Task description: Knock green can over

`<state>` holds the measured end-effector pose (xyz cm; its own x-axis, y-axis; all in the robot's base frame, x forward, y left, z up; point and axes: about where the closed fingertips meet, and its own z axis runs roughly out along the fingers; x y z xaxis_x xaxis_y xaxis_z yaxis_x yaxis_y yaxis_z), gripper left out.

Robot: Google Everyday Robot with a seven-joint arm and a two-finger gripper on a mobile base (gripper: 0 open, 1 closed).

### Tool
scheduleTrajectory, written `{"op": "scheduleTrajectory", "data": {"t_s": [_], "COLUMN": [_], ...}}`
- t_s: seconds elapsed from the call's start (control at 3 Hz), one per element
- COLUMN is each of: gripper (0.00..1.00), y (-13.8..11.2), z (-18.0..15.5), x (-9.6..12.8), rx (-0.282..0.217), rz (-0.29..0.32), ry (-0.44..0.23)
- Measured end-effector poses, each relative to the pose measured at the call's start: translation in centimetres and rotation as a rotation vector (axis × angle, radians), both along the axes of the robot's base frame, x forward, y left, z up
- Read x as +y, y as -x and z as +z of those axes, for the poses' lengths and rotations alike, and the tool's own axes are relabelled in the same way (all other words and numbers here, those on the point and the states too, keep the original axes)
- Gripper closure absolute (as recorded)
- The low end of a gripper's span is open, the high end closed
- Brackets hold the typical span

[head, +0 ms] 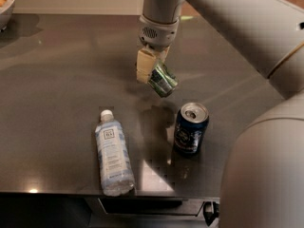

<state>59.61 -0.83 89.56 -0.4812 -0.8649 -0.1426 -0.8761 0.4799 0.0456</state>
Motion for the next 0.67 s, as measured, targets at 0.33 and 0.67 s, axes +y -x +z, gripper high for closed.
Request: {"op": "scheduleTrajectory", "data": {"t_s": [0.33, 0.67], "gripper": [0.52, 0.29], "y": [-0.4, -0.7], "z": [-1.4, -2.7], "x": [-0.6, -1.2], "rx": [0.030, 0.058], "rz": [-0.003, -0.014], "ry": [0.030, 0.051]}}
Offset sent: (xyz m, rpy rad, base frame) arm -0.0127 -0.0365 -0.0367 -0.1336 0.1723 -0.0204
